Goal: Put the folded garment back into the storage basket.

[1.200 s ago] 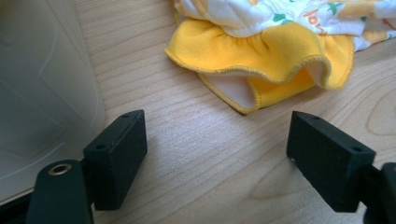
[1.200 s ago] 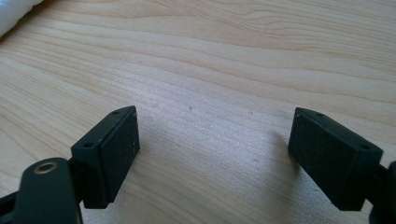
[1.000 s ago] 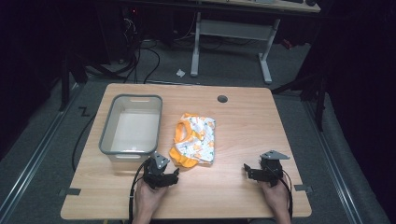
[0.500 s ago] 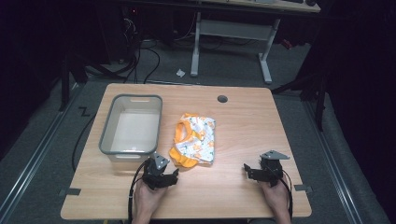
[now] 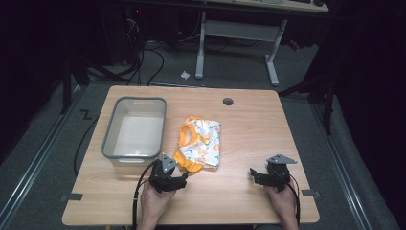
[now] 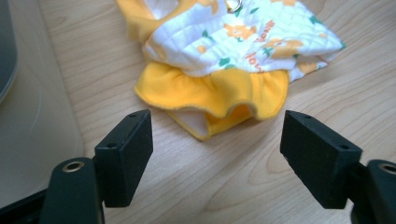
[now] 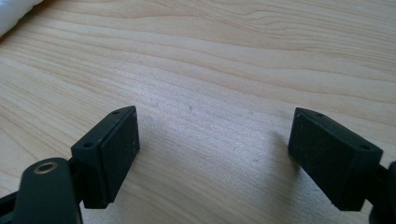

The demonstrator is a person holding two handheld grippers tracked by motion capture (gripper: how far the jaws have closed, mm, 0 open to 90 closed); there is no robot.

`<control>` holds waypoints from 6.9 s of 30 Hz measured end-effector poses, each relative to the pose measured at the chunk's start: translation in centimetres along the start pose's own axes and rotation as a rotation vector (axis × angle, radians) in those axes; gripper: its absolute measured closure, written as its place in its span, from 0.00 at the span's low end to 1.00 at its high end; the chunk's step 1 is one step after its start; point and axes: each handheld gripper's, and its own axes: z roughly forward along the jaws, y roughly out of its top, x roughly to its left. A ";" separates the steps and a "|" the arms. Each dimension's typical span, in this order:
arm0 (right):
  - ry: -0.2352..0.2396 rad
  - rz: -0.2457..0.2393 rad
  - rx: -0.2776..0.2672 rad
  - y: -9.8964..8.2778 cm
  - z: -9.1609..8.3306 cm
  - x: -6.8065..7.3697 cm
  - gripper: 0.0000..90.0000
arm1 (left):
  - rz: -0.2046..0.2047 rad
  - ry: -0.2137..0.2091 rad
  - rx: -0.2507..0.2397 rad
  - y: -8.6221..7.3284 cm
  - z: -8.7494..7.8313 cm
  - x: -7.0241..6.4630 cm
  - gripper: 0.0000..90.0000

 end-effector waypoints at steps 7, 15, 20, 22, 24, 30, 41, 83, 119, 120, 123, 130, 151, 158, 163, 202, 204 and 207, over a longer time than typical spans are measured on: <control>0.001 -0.001 0.000 0.0 0.0 0.0 0.18 | 0.009 0.011 -0.001 0.9 0.0 -0.4 0.29; 0.001 -0.001 0.000 0.0 0.0 0.0 0.18 | 0.012 0.005 -0.018 2.3 0.0 -0.6 0.30; 0.001 0.000 0.000 0.0 0.0 0.0 0.18 | 0.037 0.014 -0.003 3.4 0.4 -0.8 0.30; 0.001 -0.001 0.000 0.0 0.0 0.0 0.18 | 0.061 0.022 0.008 3.9 0.6 -1.1 0.31; 0.001 0.000 0.000 0.0 0.0 0.0 0.18 | 0.079 0.022 0.014 4.3 0.8 -1.3 0.31; 0.001 -0.001 0.000 0.0 0.0 0.0 0.18 | 0.080 0.019 0.026 5.4 1.6 -1.1 0.31; 0.001 0.000 0.000 0.0 0.0 0.0 0.18 | 0.068 0.039 0.062 7.3 3.6 -0.2 0.30; 0.001 0.000 0.000 0.0 0.0 0.0 0.18 | -0.059 0.073 0.219 8.4 11.1 2.6 0.24; 0.002 0.000 0.000 0.0 0.0 0.0 0.18 | -0.016 -0.090 0.175 8.9 9.5 1.7 0.83; 0.002 0.001 0.000 0.0 0.0 0.0 0.18 | -0.009 -0.092 0.167 8.9 9.2 1.6 0.83; 0.002 0.001 0.001 0.0 0.0 0.0 0.18 | 0.003 -0.101 0.148 9.2 8.4 1.4 0.83; 0.002 0.000 0.000 0.0 0.0 0.0 0.18 | 0.015 -0.121 0.105 9.6 6.9 1.3 0.84; 0.002 0.000 0.000 0.0 0.0 0.0 0.18 | 0.002 -0.173 0.007 10.3 3.4 2.0 0.84; 0.001 0.001 0.001 0.0 0.0 0.0 0.18 | -0.032 -0.202 -0.013 10.3 2.8 2.8 0.84; 0.002 0.000 0.000 0.0 0.0 0.0 0.18 | -0.038 -0.195 -0.026 10.4 2.0 3.2 0.84; 0.002 0.001 0.001 0.0 0.0 0.0 0.18 | -0.017 -0.110 -0.105 12.2 -3.4 6.7 0.84; 0.002 0.000 0.000 0.0 0.0 0.0 0.18 | -0.022 -0.109 -0.107 12.1 -3.4 7.0 0.84; 0.002 0.001 0.001 0.0 0.0 0.0 0.18 | -0.027 -0.109 -0.105 12.1 -3.5 7.3 0.84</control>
